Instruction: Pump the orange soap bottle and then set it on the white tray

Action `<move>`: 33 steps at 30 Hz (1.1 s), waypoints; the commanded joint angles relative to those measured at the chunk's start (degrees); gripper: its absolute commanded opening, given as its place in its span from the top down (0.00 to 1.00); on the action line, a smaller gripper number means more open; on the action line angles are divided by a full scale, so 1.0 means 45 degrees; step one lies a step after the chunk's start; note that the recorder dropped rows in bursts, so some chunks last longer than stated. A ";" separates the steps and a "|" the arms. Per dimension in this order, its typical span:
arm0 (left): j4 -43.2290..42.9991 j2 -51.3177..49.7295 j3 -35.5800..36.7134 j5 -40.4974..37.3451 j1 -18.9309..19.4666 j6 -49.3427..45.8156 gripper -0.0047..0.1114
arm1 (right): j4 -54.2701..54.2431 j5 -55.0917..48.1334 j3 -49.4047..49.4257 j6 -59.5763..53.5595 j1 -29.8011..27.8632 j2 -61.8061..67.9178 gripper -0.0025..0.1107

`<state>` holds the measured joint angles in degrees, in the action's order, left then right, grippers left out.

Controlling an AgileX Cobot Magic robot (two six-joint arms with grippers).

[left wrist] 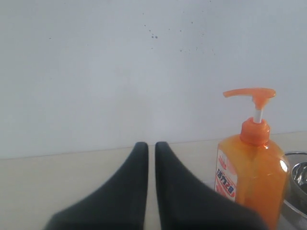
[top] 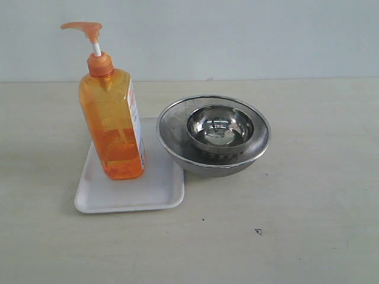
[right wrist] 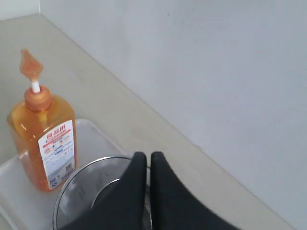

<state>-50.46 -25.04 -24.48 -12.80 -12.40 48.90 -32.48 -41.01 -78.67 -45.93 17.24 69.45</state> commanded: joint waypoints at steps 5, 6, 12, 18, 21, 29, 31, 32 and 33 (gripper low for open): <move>0.0076 0.0014 0.0048 0.0175 -0.0052 0.0127 0.92 | 0.1011 0.0803 0.2261 0.2467 -0.1503 -0.4924 0.98; 0.0076 0.0014 0.0048 0.0175 -0.0052 0.0127 0.92 | 0.0858 0.1187 0.2932 0.2677 -0.1985 -0.5698 0.98; 0.0076 0.0014 0.0048 0.0175 -0.0052 0.0127 0.92 | 0.0140 0.3444 0.7498 0.3175 -0.4226 -0.9007 0.98; 0.0076 0.0014 0.0048 0.0175 -0.0052 0.0127 0.92 | 0.0234 0.3923 1.1136 0.3200 -0.4461 -1.0505 0.98; 0.0076 0.0014 0.0048 0.0175 -0.0052 0.0127 0.92 | 0.0234 0.4983 1.2524 0.3310 -0.4461 -1.0510 0.98; 0.0076 0.0014 0.0048 0.0175 -0.0052 0.0127 0.92 | 0.0207 0.7835 1.5715 0.3567 -0.4461 -1.1530 0.98; 0.0075 0.0014 0.0048 0.0151 -0.0052 0.0127 0.92 | 0.0207 0.7944 1.6181 0.3597 -0.4461 -1.2223 0.98; 0.0075 0.0014 0.0048 0.0174 -0.0052 0.0127 0.92 | 0.0207 0.7944 1.6351 0.3597 -0.4461 -1.2518 0.98; 0.0075 0.0014 0.0048 0.0174 -0.0052 0.0127 0.92 | 0.0207 0.7944 1.6586 0.3597 -0.4461 -1.2905 0.98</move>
<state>-50.46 -25.04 -24.48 -12.80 -12.40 48.90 -31.57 -6.90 -6.06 -29.87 -2.63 14.95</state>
